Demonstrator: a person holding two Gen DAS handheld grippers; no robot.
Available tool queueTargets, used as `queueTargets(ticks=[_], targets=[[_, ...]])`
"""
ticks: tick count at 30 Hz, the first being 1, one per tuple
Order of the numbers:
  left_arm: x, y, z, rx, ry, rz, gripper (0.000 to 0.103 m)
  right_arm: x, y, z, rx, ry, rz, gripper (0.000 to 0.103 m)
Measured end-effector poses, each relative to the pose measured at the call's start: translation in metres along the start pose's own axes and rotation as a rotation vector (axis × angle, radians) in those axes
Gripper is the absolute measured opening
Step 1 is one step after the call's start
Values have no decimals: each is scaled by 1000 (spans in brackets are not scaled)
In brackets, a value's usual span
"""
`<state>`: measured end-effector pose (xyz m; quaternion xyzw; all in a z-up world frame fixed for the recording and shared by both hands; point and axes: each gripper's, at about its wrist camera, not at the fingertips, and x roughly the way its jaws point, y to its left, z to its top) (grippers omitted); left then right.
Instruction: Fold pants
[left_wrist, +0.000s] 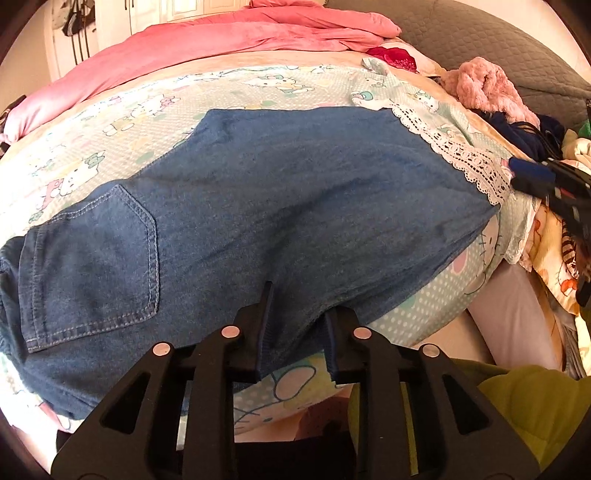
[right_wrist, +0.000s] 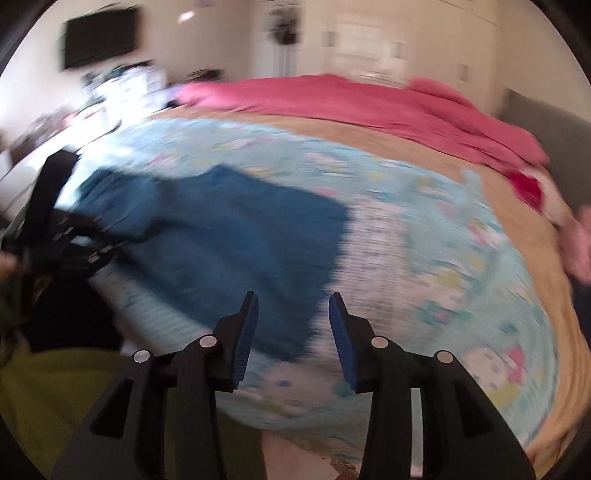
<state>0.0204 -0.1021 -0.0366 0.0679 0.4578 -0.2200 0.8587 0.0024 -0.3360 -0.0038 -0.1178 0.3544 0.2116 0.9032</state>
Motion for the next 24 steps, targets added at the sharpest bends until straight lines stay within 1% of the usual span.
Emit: queueTargets(ticks=[1,2,4,5,6,7,8,9,11,12,15,16,17,18,19,21,23,24], targets=[[-1,0,-1,-2,2,0,23,5,9,1,-32,8,20,38],[-3,0,-3,-7,7,0,31,15,18,3,-57,32,32,39],[-9,0,-8,-7,14,6,42,29,20,4,-59,84,18,39],[-13,0,-11,-5,12,10,45,41,15,1,-43,147,4,41],[-19,1,-14,-6,7,10,47,56,7,-5,-19,231,-10,41],[-26,5,-16,-16,-7,8,52,61,4,-10,-5,266,-11,42],[-33,9,-18,-33,-29,10,58,62,-1,-12,11,263,16,42],[-40,15,-18,-55,-54,18,60,60,-3,-11,16,256,28,42],[-55,35,-17,-117,-110,68,66,55,-7,-8,34,250,56,43],[-60,44,-16,-148,-129,99,66,51,-10,-6,52,236,65,43],[-68,72,-17,-250,-145,212,73,31,-31,7,157,136,98,43],[-68,79,-17,-267,-149,254,77,27,-38,10,186,118,94,43],[-67,84,-16,-275,-153,267,82,26,-47,12,211,116,90,43],[-63,88,-15,-283,-146,273,82,27,-52,14,223,123,77,44],[-57,93,-15,-291,-123,302,82,30,-57,14,229,135,60,44],[-44,103,-18,-285,-83,387,82,36,-63,12,236,179,36,44],[-39,111,-21,-283,-68,416,81,43,-69,1,246,232,19,44],[-38,114,-23,-281,-71,413,81,44,-72,-5,250,234,19,44]])
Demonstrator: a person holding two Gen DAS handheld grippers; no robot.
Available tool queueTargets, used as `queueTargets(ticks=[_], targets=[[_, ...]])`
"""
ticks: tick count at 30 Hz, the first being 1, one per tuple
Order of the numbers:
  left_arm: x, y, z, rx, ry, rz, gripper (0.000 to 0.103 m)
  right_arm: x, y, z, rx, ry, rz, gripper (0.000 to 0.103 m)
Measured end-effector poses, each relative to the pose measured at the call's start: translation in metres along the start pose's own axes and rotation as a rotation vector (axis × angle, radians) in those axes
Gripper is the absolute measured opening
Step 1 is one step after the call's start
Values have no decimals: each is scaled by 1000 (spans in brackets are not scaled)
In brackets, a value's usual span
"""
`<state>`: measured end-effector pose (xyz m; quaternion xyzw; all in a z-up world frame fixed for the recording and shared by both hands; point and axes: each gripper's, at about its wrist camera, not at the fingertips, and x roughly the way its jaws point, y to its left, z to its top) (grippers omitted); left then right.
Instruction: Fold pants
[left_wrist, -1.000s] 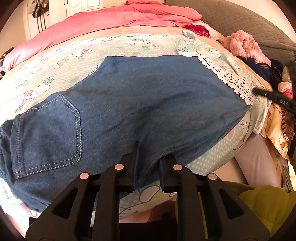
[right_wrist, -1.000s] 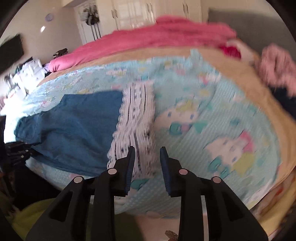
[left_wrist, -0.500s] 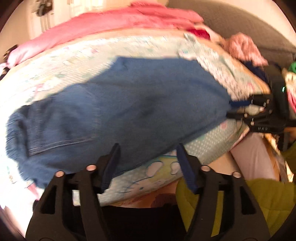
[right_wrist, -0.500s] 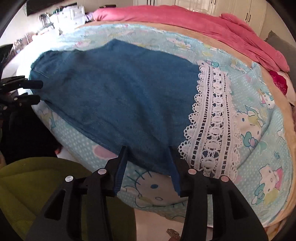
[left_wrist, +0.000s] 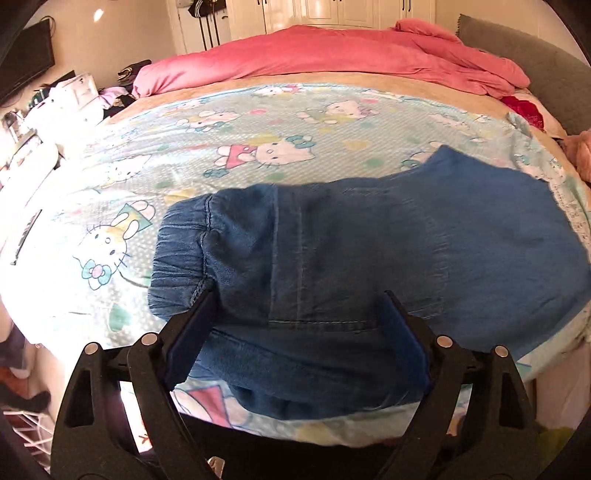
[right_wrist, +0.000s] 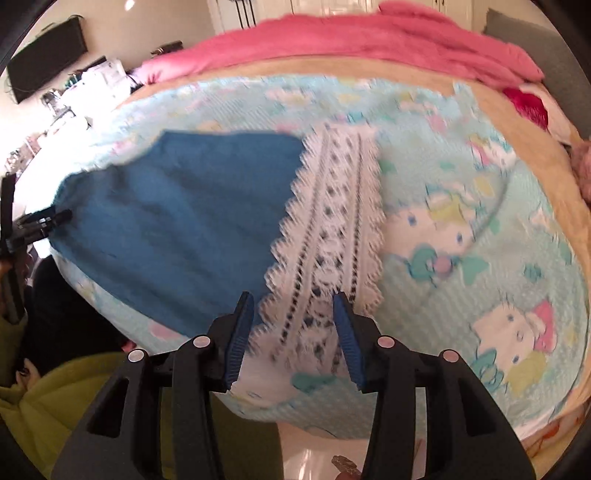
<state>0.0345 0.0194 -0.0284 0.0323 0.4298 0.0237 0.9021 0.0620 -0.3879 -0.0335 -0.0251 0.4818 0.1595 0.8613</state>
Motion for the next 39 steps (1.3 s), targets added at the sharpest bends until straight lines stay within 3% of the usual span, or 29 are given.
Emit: queueTargets(ticks=[6,9,13,17,20,26,29,32,35,39], targets=[[-6,6,-6,-14,-17,-41,81,3,3,-8,-18,-20,-26,46],[-19,5,-5,-27,-28,-61,83,-10,4,-4,-4,-60,6,46],[-42,-2,8,-17,-97,-85,89,-31,-5,15,23,-183,40,56],[-53,-13,30,-16,-144,-183,91,-25,-24,48,82,-213,49,56],[-47,-23,48,-8,-139,-216,91,-8,-41,76,106,-209,31,56],[-22,-50,81,34,-107,-258,91,46,-75,112,178,-110,73,56],[-3,-64,93,68,-83,-269,91,66,-78,120,164,-81,78,52],[23,-76,105,105,-56,-265,91,83,-77,121,156,-53,116,38],[51,-88,115,121,-12,-262,91,89,-68,117,119,-47,124,32],[91,-98,126,56,71,-349,91,87,-63,114,83,-59,138,23]])
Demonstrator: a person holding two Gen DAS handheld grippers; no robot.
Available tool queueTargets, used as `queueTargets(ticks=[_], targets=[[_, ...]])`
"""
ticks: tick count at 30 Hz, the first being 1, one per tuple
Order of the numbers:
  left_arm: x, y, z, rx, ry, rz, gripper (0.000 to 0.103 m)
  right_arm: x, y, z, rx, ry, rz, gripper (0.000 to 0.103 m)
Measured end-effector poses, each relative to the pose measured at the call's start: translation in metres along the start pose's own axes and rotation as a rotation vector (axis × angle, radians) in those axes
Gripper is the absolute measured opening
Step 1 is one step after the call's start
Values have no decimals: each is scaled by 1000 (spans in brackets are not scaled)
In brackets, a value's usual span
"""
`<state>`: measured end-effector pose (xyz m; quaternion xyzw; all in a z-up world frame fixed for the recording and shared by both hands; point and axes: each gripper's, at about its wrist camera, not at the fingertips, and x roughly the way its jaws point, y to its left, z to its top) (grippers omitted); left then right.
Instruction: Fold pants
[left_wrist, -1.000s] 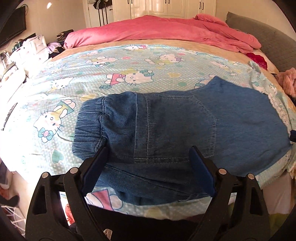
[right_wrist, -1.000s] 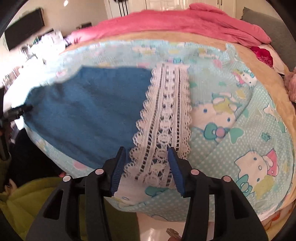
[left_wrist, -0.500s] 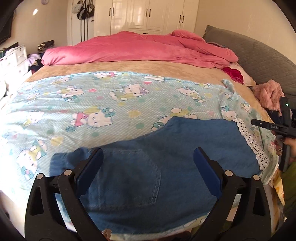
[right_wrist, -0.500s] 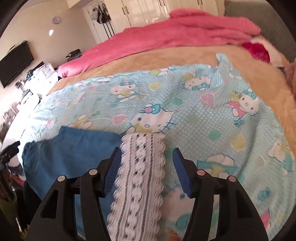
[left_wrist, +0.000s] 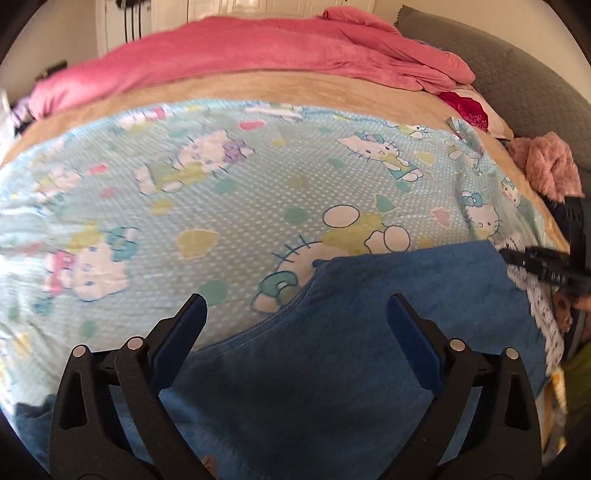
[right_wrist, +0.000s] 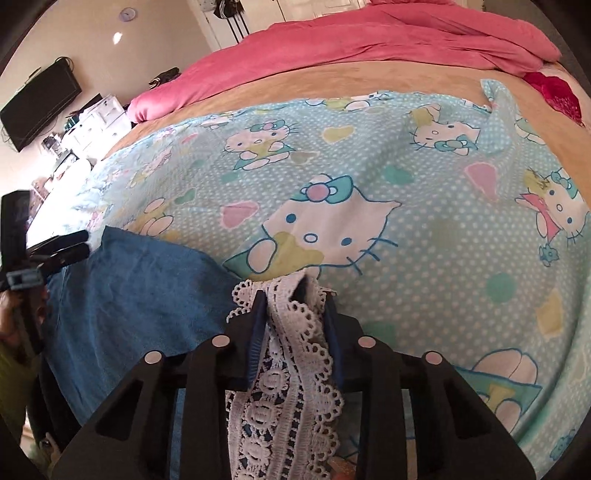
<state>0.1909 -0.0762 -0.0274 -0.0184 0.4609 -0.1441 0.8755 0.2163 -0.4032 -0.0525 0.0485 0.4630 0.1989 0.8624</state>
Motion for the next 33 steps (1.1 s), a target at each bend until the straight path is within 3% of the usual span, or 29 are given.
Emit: queueTargets(ticks=[1,3,4,5,8,10,13,15,18,20,21,22,25,26,27,29,31,33], targets=[[8,1,1,-20,18,-29,91,-2,-1,-1,5,-9,-3,22],[20,1,-1,-58,52,-100,50,-12,1,-3,17,-44,-12,18],[22,-3,-3,-69,52,-115,21,-17,5,-2,5,-66,-19,18],[22,-6,-4,-65,50,-120,8,-25,8,-2,-14,-96,-33,17],[16,-17,1,-26,19,-65,7,-42,16,7,-51,-163,-62,16],[14,-23,8,13,-7,-5,6,-40,18,15,-81,-159,-106,16],[22,-31,13,72,-12,71,6,-20,19,20,-124,-120,-222,15],[30,-30,13,88,7,94,7,0,12,20,-90,-65,-238,15],[31,-19,9,39,-6,80,22,11,8,16,-91,-40,-248,21],[17,-3,6,-15,-15,42,45,-1,6,17,-61,-62,-243,36],[7,6,4,-42,-33,38,47,-14,4,16,-43,-87,-244,45],[-2,12,2,-62,-50,38,49,-25,5,14,-35,-115,-251,48],[-42,37,-10,-120,-102,104,75,-61,9,1,-46,-181,-263,52],[-55,43,-15,-129,-119,126,78,-72,12,-6,-48,-197,-254,53],[-68,48,-21,-139,-137,143,79,-79,15,-11,-49,-203,-244,61],[-95,56,-36,-149,-182,168,86,-90,23,-24,-60,-216,-242,69],[-113,56,-51,-113,-207,223,89,-95,38,-37,-104,-217,-251,69],[-119,51,-58,-72,-198,276,90,-96,56,-44,-147,-219,-260,75]])
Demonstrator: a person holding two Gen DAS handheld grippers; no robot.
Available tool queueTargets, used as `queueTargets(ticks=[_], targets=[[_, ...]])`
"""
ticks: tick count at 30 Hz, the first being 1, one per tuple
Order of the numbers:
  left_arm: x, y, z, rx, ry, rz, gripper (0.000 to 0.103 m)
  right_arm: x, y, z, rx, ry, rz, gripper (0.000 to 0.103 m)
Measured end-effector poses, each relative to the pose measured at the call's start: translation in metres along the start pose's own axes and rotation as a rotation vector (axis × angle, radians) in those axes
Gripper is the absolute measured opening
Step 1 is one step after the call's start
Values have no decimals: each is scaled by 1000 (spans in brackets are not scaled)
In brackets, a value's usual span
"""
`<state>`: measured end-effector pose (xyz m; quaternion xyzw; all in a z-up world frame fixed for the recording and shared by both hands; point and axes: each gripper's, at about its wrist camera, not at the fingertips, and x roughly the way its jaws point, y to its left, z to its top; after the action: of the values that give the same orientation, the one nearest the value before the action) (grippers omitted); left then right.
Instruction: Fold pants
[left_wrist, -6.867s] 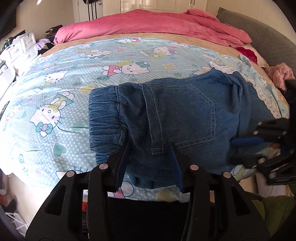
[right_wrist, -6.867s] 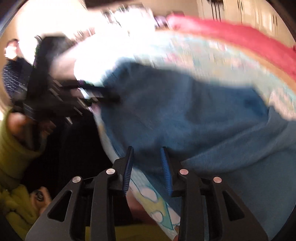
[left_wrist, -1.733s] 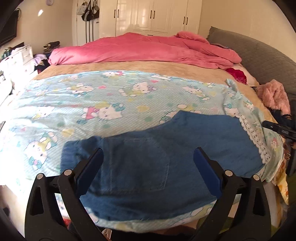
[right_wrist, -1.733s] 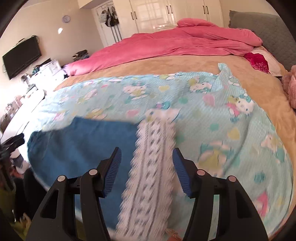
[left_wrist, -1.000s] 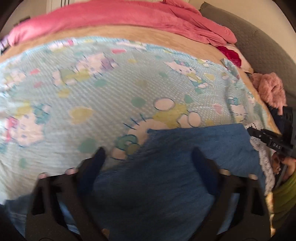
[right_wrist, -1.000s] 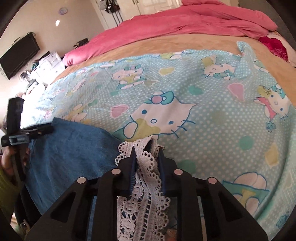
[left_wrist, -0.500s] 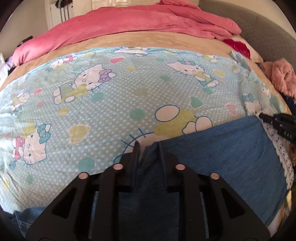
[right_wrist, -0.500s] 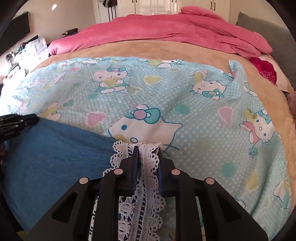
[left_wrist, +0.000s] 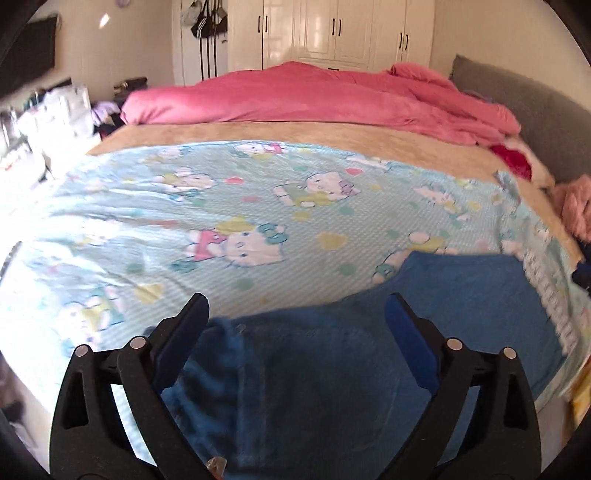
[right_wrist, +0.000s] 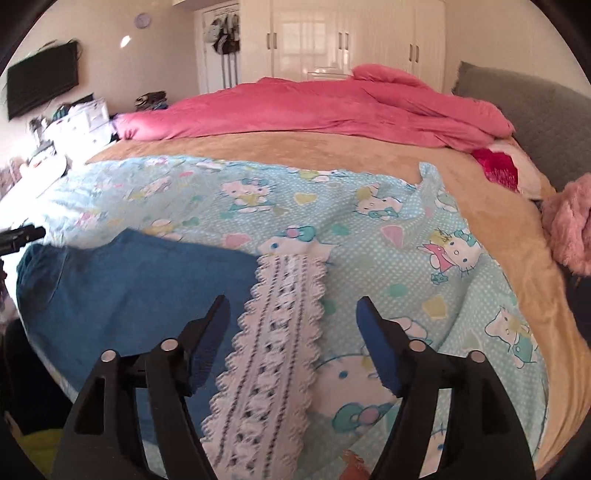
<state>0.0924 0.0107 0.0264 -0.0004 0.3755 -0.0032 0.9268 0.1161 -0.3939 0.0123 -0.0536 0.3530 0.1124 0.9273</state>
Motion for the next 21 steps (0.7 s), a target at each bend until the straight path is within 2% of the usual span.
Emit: queueTargets(ticks=[4,7,10,11,14,15,17,21], targets=[[0,-16,-5,63,21,-28,93,-5,48,-7,-94,0,55,83],[22,-37,-9,122,78,-40,93,7,87,-8,-155,31,126,83],[56,-37,-25,150,207,82,93,31,111,-13,-207,98,109,83],[60,-28,-34,124,225,70,93,40,111,-15,-205,138,75,83],[48,-7,-48,64,188,-14,93,55,88,-26,-151,226,-7,86],[44,-5,-50,66,182,-26,93,56,75,-28,-101,238,1,90],[41,-2,-51,60,179,-39,93,55,53,-34,-5,249,55,90],[38,-4,-51,52,158,-33,93,52,61,-36,-50,239,35,89]])
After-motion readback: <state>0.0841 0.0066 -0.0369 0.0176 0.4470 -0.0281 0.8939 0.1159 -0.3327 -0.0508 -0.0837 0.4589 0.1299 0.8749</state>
